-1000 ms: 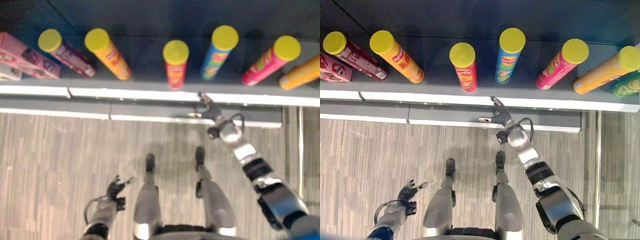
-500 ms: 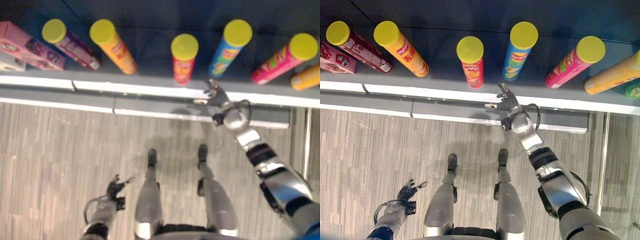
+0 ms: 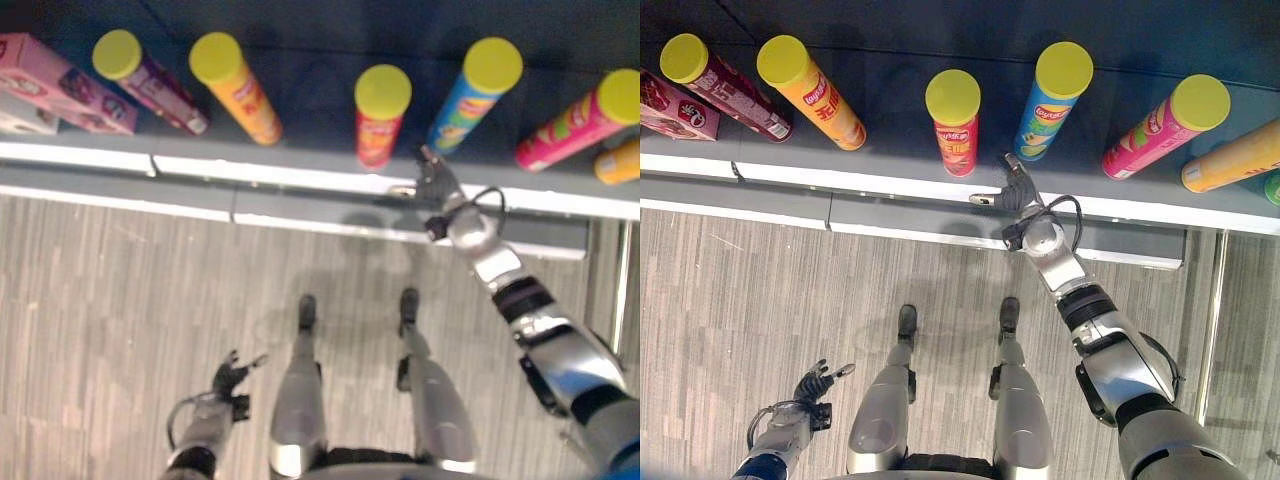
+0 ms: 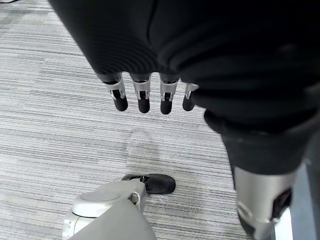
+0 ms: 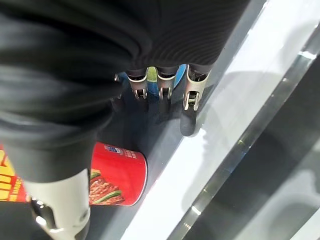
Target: Put the goods on the table back onto the shelves and tidy them up.
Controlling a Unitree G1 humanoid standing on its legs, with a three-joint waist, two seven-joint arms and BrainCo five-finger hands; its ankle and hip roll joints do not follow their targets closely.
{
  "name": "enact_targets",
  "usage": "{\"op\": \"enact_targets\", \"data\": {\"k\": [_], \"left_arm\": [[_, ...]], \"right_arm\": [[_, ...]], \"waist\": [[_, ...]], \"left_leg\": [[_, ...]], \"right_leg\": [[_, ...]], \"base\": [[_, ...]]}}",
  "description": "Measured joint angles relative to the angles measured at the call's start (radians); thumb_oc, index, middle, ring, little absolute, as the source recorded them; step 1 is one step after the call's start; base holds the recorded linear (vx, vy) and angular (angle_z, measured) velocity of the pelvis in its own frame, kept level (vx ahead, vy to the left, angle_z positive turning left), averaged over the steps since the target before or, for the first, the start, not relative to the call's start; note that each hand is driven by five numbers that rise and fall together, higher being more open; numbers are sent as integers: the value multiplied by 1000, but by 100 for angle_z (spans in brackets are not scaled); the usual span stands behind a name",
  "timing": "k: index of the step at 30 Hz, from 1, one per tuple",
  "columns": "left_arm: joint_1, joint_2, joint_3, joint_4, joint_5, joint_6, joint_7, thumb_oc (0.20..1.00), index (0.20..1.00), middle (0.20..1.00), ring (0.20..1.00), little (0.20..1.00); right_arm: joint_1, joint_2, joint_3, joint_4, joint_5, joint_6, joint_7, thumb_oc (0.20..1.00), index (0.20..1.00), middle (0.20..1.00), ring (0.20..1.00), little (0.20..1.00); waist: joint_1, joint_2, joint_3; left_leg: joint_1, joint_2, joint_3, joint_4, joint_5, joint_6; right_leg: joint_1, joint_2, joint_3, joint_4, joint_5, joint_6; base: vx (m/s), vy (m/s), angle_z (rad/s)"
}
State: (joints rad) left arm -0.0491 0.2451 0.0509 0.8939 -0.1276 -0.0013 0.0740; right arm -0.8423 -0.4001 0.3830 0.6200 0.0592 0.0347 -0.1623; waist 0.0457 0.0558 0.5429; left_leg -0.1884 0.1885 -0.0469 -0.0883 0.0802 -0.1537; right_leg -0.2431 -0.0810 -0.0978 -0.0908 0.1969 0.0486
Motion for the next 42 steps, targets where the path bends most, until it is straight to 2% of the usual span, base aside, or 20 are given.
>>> {"op": "enact_targets", "data": {"k": [13,17,27,32,42], "left_arm": [[-3,0,30,18,0,0,1,1000,1000,1000,1000,1000],[-4,0,31,21,-1,1,1,1000,1000,1000,1000,1000],[-32,0,35,51,-1,2,2,1000,1000,1000,1000,1000],[-33,2,36,53,-1,1,2,1000,1000,1000,1000,1000],[-33,5,38,74,-1,1,3,1000,1000,1000,1000,1000]], "right_arm": [[-14,0,7,0,0,0,-2,1000,1000,1000,1000,1000],[-16,4,41,0,-1,0,0,1000,1000,1000,1000,1000],[-17,10,42,0,-1,1,1,1000,1000,1000,1000,1000],[-19,11,42,0,-1,2,1,1000,1000,1000,1000,1000],[-30,11,42,12,-1,2,-5,1000,1000,1000,1000,1000]], "waist": [[4,-1,0],[6,-6,-1],[15,-13,2],[17,-27,2],[28,-27,2]], "left_leg": [[14,6,1,0,3,-6],[15,7,1,0,5,-6],[19,7,1,0,10,-6],[27,2,4,0,10,-6],[20,2,3,0,10,-6]], "right_leg": [[27,-1,-21,0,1,0],[30,-1,-23,0,1,0],[40,-3,-29,0,1,0],[50,-10,-31,0,1,1],[53,-14,-44,0,1,1]], "base": [[8,7,4],[2,7,1],[8,16,2],[21,40,3],[17,19,4]]}}
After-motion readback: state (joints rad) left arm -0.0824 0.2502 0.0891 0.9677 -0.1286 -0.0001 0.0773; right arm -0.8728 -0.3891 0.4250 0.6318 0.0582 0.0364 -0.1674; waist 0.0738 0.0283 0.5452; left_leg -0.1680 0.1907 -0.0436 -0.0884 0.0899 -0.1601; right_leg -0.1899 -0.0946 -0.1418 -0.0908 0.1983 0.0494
